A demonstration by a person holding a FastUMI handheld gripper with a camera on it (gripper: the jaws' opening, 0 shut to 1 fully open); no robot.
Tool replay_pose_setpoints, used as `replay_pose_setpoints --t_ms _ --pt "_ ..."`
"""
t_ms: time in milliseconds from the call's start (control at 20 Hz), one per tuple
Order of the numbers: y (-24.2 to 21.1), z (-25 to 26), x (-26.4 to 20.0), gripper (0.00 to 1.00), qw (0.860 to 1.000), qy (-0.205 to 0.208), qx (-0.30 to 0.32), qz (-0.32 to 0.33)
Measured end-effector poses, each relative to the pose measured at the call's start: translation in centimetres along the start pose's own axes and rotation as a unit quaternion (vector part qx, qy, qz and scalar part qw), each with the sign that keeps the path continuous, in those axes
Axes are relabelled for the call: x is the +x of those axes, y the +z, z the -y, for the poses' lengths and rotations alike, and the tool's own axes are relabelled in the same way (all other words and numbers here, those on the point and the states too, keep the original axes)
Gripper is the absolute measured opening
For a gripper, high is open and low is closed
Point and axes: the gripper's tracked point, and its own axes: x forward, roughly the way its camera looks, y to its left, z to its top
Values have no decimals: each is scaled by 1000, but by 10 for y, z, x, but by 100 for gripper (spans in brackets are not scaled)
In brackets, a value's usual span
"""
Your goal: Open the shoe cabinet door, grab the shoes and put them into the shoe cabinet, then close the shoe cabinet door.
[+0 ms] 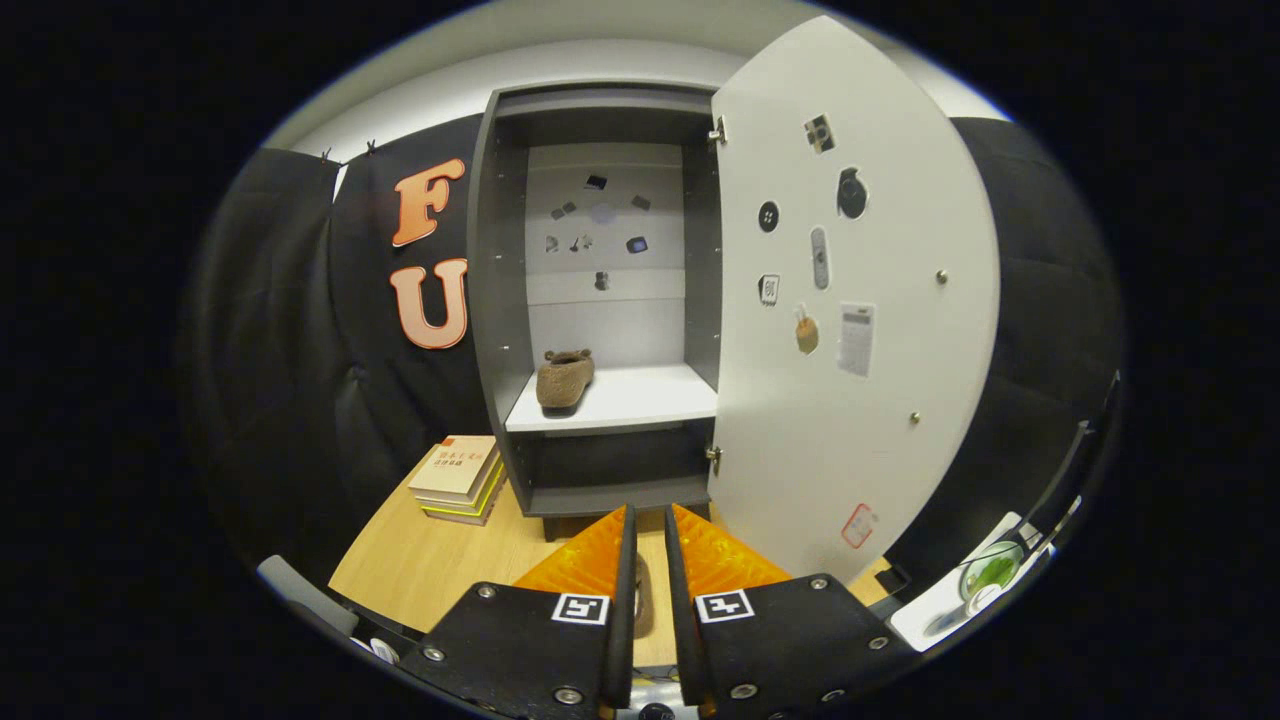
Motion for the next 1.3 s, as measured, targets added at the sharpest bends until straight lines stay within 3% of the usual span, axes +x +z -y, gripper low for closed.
replay_pose_setpoints --t_ms 200,400,750,950,1300 --pt "-37 -18 31 23 999 29 -17 -40" --pt "-84 -40 63 35 993 75 -32 -88" --pt "-168 -58 108 81 979 116 -41 -164" --pt "-208 -57 131 86 971 121 -63 -197" --pt "-266 -60 166 87 959 127 -72 -245"
